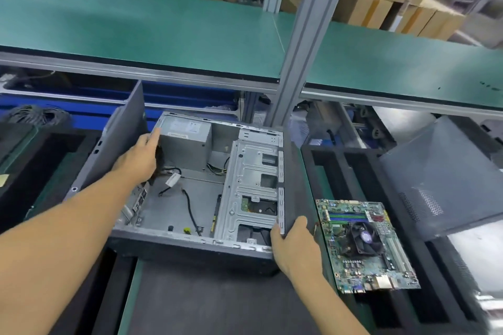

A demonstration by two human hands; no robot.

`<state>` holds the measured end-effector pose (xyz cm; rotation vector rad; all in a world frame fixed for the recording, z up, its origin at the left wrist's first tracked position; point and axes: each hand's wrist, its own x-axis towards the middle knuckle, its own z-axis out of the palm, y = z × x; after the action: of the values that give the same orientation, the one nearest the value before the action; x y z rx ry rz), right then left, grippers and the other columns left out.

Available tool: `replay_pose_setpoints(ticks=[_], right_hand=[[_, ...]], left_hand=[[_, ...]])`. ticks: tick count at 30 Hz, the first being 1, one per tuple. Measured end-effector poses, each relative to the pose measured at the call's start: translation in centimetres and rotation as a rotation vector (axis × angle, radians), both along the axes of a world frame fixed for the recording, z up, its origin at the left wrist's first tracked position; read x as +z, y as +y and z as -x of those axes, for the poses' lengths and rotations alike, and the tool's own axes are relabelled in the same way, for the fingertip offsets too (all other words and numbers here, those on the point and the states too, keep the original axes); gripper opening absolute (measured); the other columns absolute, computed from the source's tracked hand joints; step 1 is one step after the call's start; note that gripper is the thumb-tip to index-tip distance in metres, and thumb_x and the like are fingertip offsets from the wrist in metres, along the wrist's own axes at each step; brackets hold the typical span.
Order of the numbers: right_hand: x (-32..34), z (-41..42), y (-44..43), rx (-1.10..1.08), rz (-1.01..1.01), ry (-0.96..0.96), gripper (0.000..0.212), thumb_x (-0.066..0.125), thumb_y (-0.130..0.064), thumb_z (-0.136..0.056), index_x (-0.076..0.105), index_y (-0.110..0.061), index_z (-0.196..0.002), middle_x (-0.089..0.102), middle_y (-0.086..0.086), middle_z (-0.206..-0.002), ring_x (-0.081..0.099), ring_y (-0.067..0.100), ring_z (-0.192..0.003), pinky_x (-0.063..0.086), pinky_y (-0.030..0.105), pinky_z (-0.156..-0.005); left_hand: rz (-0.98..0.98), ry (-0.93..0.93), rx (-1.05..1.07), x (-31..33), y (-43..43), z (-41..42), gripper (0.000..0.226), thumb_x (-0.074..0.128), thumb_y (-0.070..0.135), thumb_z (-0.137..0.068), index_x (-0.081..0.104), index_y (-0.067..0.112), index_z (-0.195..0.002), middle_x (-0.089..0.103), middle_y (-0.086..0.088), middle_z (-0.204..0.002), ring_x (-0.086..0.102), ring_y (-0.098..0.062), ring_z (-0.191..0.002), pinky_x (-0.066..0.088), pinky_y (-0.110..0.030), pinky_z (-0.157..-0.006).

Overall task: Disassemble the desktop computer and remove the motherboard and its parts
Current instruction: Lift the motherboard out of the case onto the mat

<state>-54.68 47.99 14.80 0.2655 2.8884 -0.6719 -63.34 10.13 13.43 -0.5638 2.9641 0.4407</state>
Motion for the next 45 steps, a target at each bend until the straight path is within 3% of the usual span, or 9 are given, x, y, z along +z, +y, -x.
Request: replay_pose_setpoints(ticks=[9, 14, 19, 23, 29, 32, 35, 43, 45], right_hand=[[-0.3, -3.8, -3.6, -0.060, 0.332, -0.107, 0.044, 0.055, -0.059, -0.090, 0.032, -0.021, -0.086, 0.055, 0.009, -0.086, 0.056, 0.022, -0.071, 0.042, 0.034, -0.061], [0.0, -3.9, -3.9, -0.087, 0.303, -0.206, 0.052, 0.055, -0.068, -0.086, 0.030, -0.022, -0.084, 0.047, 0.008, -0.081, 0.048, 0.019, -0.062, 0.038, 0.031, -0.056], [0.8, -1.1, -2.8, -0.046, -0.003, 0.141, 0.056, 0.058, -0.067, -0.082, 0.042, -0.016, -0.098, 0.039, 0.000, -0.101, 0.047, 0.026, -0.092, 0.043, 0.039, -0.078], [2.3, 6.6, -1.9, 0.050, -0.017, 0.395, 0.065, 0.069, -0.042, -0.084, 0.048, -0.001, -0.130, 0.046, 0.015, -0.128, 0.043, 0.032, -0.114, 0.036, 0.041, -0.097], [2.1, 18.6, -2.7, 0.268, -0.129, 0.222, 0.077, 0.058, -0.043, -0.089, 0.027, -0.014, -0.153, 0.014, 0.012, -0.163, 0.014, 0.032, -0.149, 0.018, 0.049, -0.117], [1.1, 21.8, -2.1, 0.322, -0.227, 0.097, 0.076, 0.047, -0.053, -0.089, 0.025, -0.021, -0.155, 0.016, 0.003, -0.164, 0.012, 0.026, -0.150, 0.013, 0.050, -0.120], [0.5, 22.2, -1.4, 0.331, -0.222, 0.106, 0.071, 0.042, -0.058, -0.087, 0.038, -0.021, -0.147, 0.039, 0.001, -0.153, 0.029, 0.026, -0.142, 0.020, 0.051, -0.116], [-1.0, 18.2, 0.6, 0.161, -0.324, 0.205, 0.066, 0.042, -0.063, -0.087, 0.051, -0.013, -0.130, 0.052, 0.005, -0.127, 0.043, 0.033, -0.119, 0.032, 0.048, -0.098], [-1.1, 16.7, 0.8, 0.098, -0.359, 0.194, 0.065, 0.043, -0.065, -0.087, 0.053, -0.010, -0.121, 0.054, 0.007, -0.120, 0.045, 0.034, -0.113, 0.034, 0.047, -0.094]], left_hand=[[-0.066, -0.097, -0.079, 0.6, -1.7, 7.1, 0.081, 0.032, -0.003, -0.096, -0.013, 0.025, -0.157, -0.001, 0.000, -0.167, 0.056, -0.033, -0.101, 0.050, -0.048, -0.086], [0.026, -0.090, -0.161, 1.1, -0.9, 8.8, 0.083, 0.042, 0.001, -0.094, -0.006, 0.021, -0.158, 0.022, -0.008, -0.161, 0.056, -0.040, -0.096, 0.047, -0.046, -0.078], [0.063, 0.178, 0.021, 2.2, 2.1, 6.6, 0.058, 0.058, 0.009, -0.079, 0.034, 0.011, -0.132, 0.056, -0.009, -0.116, 0.046, -0.026, -0.102, 0.034, -0.046, -0.094], [0.051, 0.297, 0.210, 3.2, 4.6, 1.5, 0.073, 0.060, 0.025, -0.086, 0.029, 0.008, -0.150, 0.023, -0.012, -0.160, 0.019, -0.030, -0.147, 0.024, -0.053, -0.110], [-0.211, 0.477, 0.701, 1.7, 8.5, -8.2, 0.089, 0.075, 0.029, -0.080, 0.026, 0.007, -0.151, 0.005, -0.012, -0.164, 0.004, -0.033, -0.150, 0.017, -0.062, -0.113], [-0.645, 0.477, 0.978, -0.6, 10.3, -11.1, 0.096, 0.071, 0.025, -0.088, 0.007, 0.008, -0.157, 0.003, -0.010, -0.166, 0.008, -0.032, -0.151, 0.019, -0.054, -0.118], [-1.032, 0.430, 0.923, -2.2, 11.4, -11.6, 0.091, 0.057, 0.022, -0.097, -0.010, 0.016, -0.157, 0.012, -0.006, -0.165, 0.019, -0.024, -0.149, 0.019, -0.043, -0.121], [-0.977, 0.354, 0.735, -1.4, 7.3, -7.7, 0.059, 0.056, 0.017, -0.095, 0.030, 0.017, -0.147, 0.053, -0.008, -0.135, 0.058, -0.020, -0.109, 0.051, -0.037, -0.090], [-0.967, 0.287, 0.633, -1.2, 5.3, -5.7, 0.054, 0.055, 0.017, -0.096, 0.036, 0.016, -0.147, 0.056, -0.009, -0.135, 0.058, -0.027, -0.114, 0.050, -0.046, -0.099]])
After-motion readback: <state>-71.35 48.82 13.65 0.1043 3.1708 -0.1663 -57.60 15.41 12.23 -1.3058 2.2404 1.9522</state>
